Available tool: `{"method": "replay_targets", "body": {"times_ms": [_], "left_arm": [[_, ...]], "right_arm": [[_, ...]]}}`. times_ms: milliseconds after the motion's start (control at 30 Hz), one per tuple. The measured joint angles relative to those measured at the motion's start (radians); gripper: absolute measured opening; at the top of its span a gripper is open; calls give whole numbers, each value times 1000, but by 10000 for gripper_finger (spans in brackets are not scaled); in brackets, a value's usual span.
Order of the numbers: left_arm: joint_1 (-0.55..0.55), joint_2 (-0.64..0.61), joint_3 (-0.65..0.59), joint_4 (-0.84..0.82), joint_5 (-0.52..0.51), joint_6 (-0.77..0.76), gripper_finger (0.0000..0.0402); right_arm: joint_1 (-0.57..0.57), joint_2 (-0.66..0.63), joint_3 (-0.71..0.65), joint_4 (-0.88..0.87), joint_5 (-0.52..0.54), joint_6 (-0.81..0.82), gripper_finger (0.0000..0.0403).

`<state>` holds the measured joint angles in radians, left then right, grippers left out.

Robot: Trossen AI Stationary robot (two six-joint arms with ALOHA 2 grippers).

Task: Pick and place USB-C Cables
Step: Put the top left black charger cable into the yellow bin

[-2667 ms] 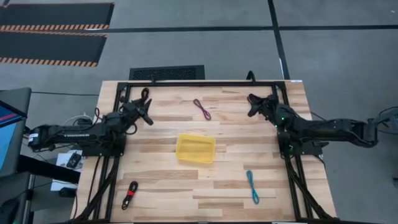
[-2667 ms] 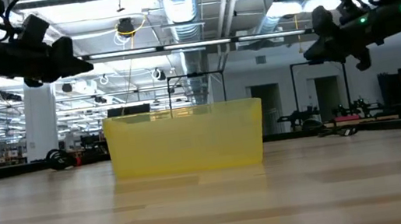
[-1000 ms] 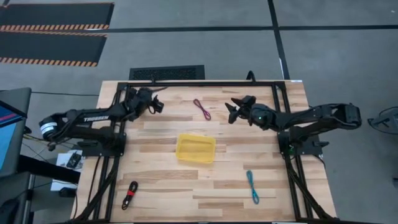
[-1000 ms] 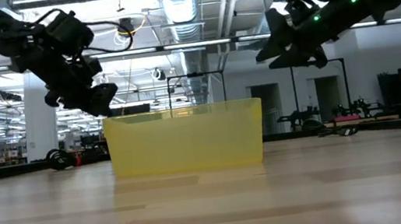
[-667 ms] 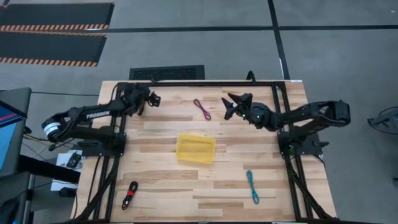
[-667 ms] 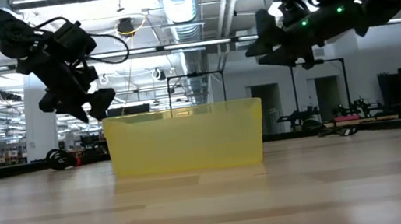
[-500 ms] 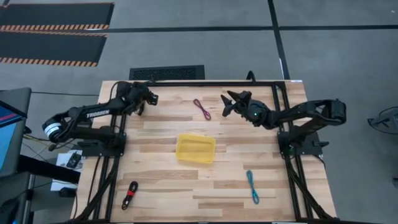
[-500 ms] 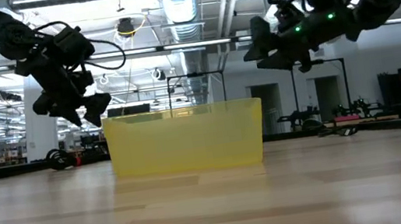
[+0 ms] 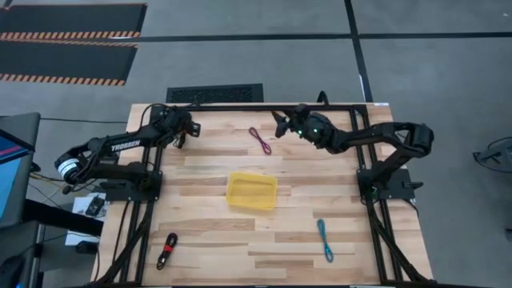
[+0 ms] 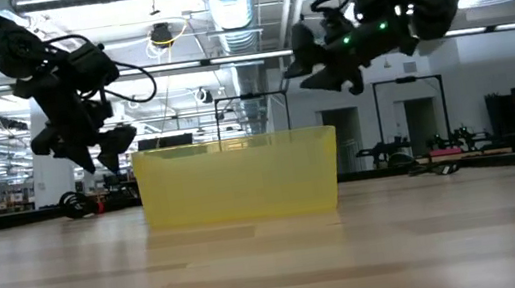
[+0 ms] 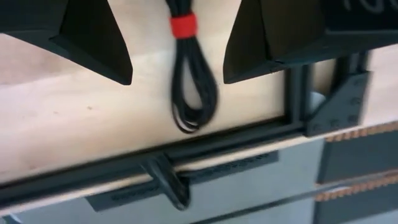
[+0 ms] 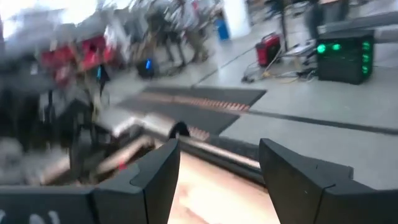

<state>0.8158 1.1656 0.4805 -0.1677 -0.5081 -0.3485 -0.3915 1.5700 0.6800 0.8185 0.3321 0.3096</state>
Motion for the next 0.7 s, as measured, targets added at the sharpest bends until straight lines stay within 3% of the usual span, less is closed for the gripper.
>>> {"method": "replay_targets", "body": {"times_ms": [100,167,333,700], "left_arm": [[0,0,0,18,-76,-1,233],[0,0,0,22,-82,-16,231],[15,0,-1,19,34,-31,230],[59,0,-2,-8,70,3,230]], "right_arm": [[23,36,14,-69,-39,-80,245],[49,54,13,-116,-46,-48,245],[125,28,13,-169,-46,52,245],[227,-194,13,-235,-44,75,245]]}}
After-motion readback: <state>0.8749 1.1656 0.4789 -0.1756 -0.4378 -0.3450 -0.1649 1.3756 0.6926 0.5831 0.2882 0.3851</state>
